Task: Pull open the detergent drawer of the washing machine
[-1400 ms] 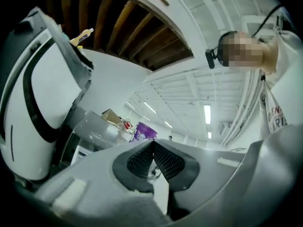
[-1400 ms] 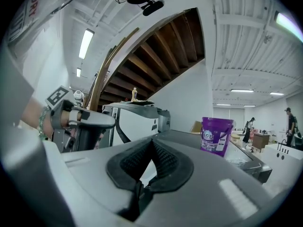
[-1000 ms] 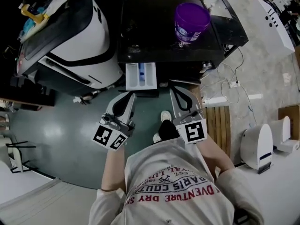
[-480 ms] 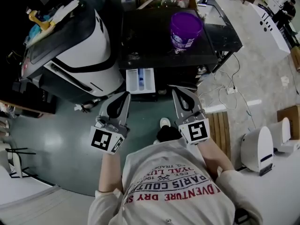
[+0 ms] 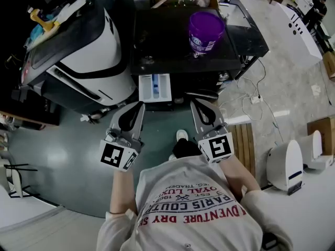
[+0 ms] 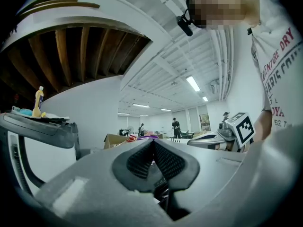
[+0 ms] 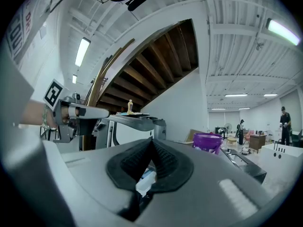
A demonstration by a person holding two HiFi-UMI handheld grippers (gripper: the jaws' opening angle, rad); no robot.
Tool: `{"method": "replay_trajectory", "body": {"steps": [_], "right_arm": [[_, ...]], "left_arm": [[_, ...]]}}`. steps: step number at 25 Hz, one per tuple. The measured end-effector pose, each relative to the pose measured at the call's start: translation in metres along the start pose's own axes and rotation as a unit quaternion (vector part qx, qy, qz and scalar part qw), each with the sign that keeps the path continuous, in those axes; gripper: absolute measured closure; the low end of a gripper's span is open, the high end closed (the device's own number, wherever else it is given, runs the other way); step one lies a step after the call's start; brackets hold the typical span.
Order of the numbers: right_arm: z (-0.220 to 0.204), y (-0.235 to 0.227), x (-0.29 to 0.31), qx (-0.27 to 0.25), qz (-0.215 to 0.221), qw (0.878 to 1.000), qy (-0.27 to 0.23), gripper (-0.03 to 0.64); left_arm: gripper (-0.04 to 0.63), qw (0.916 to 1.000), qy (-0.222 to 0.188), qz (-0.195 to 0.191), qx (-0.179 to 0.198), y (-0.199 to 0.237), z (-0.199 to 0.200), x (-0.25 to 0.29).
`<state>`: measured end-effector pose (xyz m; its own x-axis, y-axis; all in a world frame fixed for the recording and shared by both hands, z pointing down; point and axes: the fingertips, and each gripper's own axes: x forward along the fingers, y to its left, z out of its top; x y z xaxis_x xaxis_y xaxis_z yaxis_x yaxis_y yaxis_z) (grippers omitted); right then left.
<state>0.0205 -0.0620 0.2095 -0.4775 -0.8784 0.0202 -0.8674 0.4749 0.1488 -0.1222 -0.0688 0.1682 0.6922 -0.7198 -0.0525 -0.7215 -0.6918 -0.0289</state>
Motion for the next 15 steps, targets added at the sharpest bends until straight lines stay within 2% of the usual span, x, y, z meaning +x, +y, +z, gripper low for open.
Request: {"method": "replay_trajectory", "body": {"steps": [15], "right_arm": [[-0.0001, 0.0089, 0.0029, 0.005, 0.005, 1.0, 0.001, 0.617]], "left_arm": [[0.604, 0.9999, 0.003, -0.006, -0.01, -0.003, -0.0072, -0.0044]]}}
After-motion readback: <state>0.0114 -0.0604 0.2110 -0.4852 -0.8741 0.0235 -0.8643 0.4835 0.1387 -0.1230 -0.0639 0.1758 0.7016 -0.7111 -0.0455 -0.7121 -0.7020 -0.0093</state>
